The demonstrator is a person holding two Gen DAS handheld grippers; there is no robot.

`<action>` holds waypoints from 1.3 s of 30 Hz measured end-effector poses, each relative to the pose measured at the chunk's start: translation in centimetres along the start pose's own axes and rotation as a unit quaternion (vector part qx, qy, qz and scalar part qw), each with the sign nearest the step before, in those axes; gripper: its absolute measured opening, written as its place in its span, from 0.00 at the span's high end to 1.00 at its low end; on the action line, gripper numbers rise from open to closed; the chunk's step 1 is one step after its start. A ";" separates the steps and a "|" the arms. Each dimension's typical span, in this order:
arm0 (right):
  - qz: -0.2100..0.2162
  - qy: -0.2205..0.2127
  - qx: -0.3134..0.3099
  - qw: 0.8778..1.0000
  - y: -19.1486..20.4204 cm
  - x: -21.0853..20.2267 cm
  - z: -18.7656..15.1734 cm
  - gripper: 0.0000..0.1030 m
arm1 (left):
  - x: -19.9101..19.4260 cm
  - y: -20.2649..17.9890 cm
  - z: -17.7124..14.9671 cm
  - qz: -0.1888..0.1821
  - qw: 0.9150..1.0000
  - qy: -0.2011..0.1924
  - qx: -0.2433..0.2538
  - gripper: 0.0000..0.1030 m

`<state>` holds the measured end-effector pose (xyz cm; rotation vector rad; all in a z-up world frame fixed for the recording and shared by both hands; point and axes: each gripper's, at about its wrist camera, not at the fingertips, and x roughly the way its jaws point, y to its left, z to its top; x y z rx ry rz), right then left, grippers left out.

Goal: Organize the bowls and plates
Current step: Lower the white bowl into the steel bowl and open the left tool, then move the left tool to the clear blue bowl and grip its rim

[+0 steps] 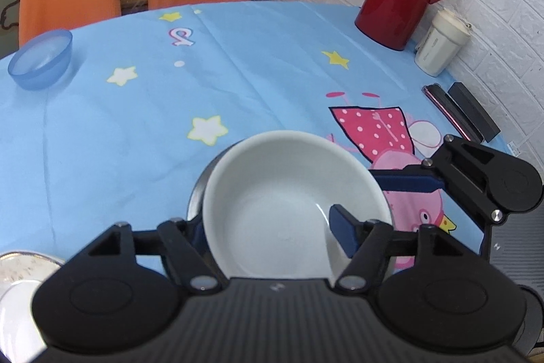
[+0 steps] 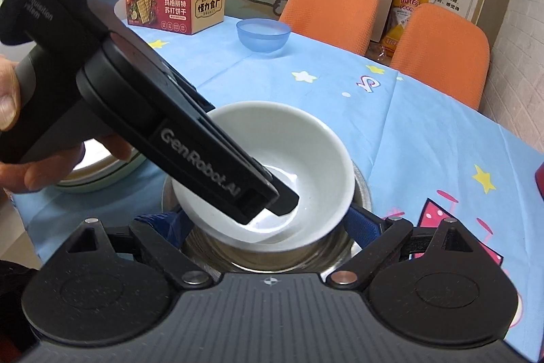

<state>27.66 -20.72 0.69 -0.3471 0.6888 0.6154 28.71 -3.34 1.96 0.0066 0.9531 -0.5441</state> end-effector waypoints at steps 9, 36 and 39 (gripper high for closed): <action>-0.020 -0.024 0.021 0.999 -0.3 -6.0 -1.1 0.21 | -4.8 1.1 -0.4 -0.027 0.998 -0.047 -0.016 0.28; -0.025 -0.089 0.134 0.987 0.5 -6.9 -1.8 0.20 | -11.9 7.2 -4.6 0.091 0.984 -0.117 -0.098 0.06; -0.016 -0.085 0.142 0.986 0.0 -5.8 -0.5 0.20 | -11.7 8.6 -4.2 0.098 0.984 -0.114 -0.100 0.06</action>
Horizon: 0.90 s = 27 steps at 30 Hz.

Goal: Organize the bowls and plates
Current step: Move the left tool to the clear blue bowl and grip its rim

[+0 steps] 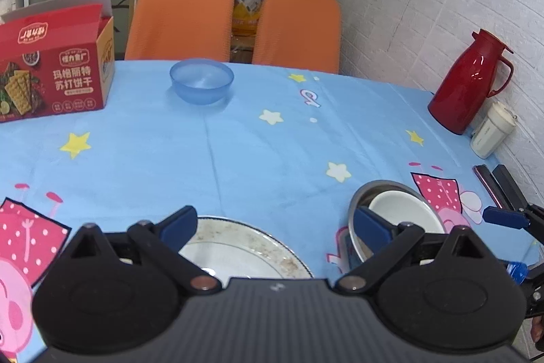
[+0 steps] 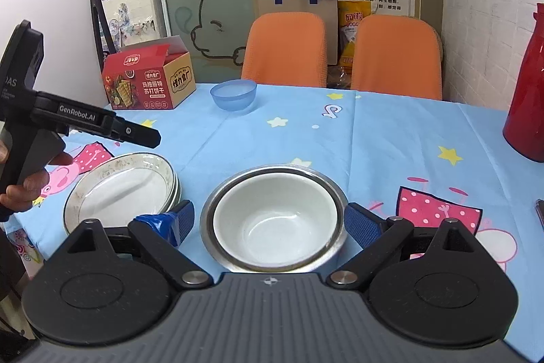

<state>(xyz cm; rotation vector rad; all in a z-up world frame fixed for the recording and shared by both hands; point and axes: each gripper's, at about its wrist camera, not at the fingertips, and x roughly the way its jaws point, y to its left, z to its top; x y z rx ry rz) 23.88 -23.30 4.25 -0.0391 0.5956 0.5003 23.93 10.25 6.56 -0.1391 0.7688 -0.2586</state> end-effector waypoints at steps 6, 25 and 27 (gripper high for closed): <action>0.033 0.009 0.011 0.999 0.5 4.9 4.6 0.20 | 1.7 3.5 1.9 0.015 1.000 0.007 -0.006 0.06; 0.042 0.123 -0.105 0.986 5.0 30.0 14.5 0.20 | 18.9 12.1 15.6 0.073 0.993 0.030 -0.084 0.06; 0.041 0.132 -0.107 0.985 5.0 31.1 14.4 0.20 | 20.2 12.3 15.9 0.070 0.994 0.031 -0.081 0.06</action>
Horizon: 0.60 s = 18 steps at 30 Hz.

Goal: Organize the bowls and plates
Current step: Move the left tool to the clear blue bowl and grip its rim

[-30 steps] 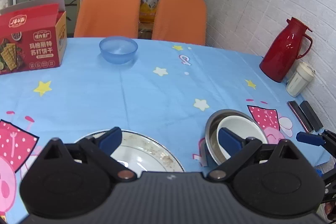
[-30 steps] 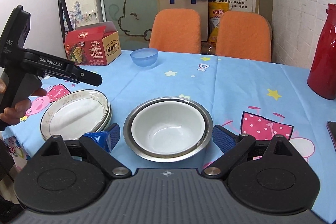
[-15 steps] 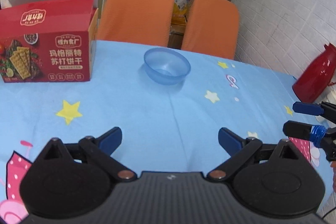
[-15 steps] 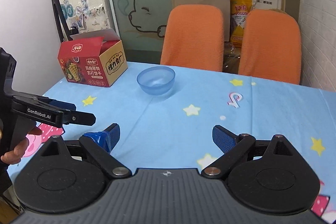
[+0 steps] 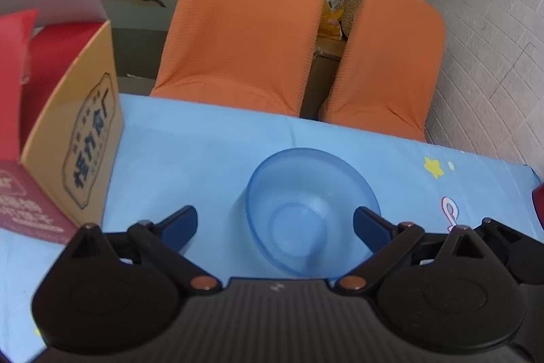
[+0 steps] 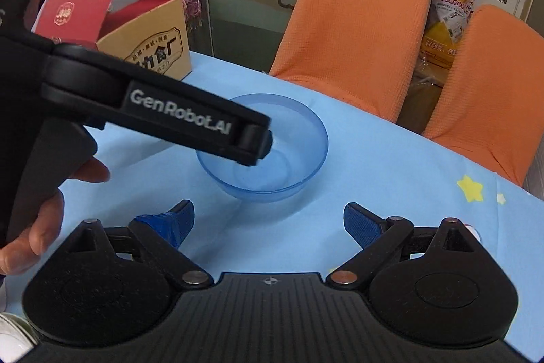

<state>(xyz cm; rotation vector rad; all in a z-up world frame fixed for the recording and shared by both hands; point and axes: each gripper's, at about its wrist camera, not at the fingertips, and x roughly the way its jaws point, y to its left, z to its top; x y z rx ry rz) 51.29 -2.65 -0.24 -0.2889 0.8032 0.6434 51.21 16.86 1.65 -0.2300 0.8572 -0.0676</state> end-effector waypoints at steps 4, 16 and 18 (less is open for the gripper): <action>0.005 0.004 0.009 1.000 -0.2 1.1 -0.1 0.20 | 1.5 -0.1 0.3 0.002 1.000 0.005 0.009 0.06; 0.004 -0.013 0.010 1.000 -0.1 2.8 0.0 0.21 | 3.7 0.1 0.7 -0.002 1.000 0.011 0.027 0.08; 0.006 -0.022 0.003 1.000 -0.1 2.9 0.1 0.24 | 3.6 -0.2 0.6 0.008 0.999 0.003 0.048 0.46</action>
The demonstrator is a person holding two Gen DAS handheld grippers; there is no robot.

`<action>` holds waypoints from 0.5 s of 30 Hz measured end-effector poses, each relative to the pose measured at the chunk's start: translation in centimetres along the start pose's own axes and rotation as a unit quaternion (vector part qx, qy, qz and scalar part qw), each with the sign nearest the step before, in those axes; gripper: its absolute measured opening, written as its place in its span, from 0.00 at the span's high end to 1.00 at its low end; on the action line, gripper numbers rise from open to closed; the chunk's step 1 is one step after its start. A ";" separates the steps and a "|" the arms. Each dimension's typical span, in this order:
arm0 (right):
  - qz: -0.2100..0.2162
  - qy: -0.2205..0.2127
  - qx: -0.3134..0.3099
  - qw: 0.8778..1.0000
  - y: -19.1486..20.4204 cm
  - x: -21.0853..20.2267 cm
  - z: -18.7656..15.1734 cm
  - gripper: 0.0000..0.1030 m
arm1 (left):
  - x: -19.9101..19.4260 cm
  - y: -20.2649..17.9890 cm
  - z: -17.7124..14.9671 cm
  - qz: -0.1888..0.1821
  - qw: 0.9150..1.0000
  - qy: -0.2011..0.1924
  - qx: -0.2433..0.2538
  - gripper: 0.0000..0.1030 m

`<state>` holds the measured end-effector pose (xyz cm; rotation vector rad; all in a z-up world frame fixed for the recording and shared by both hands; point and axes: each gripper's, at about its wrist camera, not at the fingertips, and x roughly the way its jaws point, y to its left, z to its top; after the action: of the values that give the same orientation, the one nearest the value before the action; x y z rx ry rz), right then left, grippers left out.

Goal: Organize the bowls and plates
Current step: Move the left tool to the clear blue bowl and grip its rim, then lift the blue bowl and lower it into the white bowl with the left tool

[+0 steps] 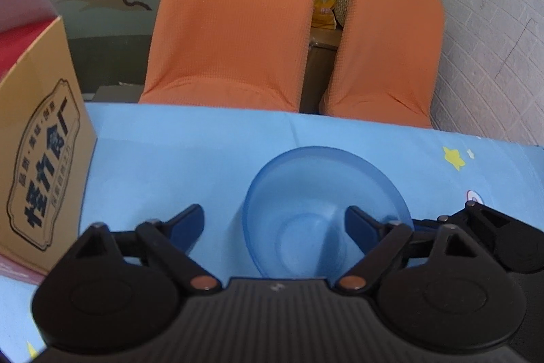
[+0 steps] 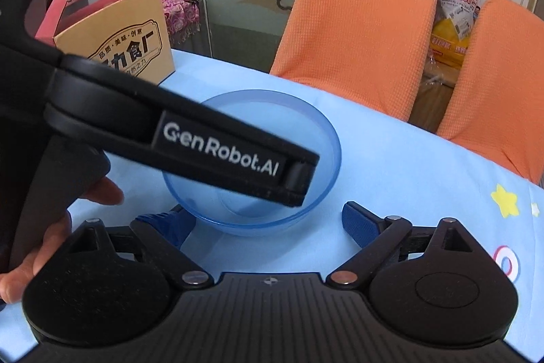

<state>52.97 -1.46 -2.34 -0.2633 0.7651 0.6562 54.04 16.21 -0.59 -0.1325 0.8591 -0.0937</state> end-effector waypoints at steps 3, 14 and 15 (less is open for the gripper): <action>0.014 -0.015 -0.012 1.000 0.1 -0.1 0.2 0.38 | -0.2 -0.5 -0.2 0.010 0.999 -0.003 0.036 0.72; -0.004 -0.036 -0.054 0.998 1.4 -3.2 1.0 0.49 | -5.2 -1.1 -1.1 -0.037 0.999 -0.021 0.006 0.73; -0.005 -0.036 -0.054 0.998 1.4 -4.0 1.2 0.49 | -5.9 -1.5 -1.1 -0.037 0.999 -0.024 0.008 0.73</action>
<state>50.64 -1.63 1.37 -0.3395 0.6610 0.6951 49.28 15.41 3.33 -0.1514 0.8059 -0.1670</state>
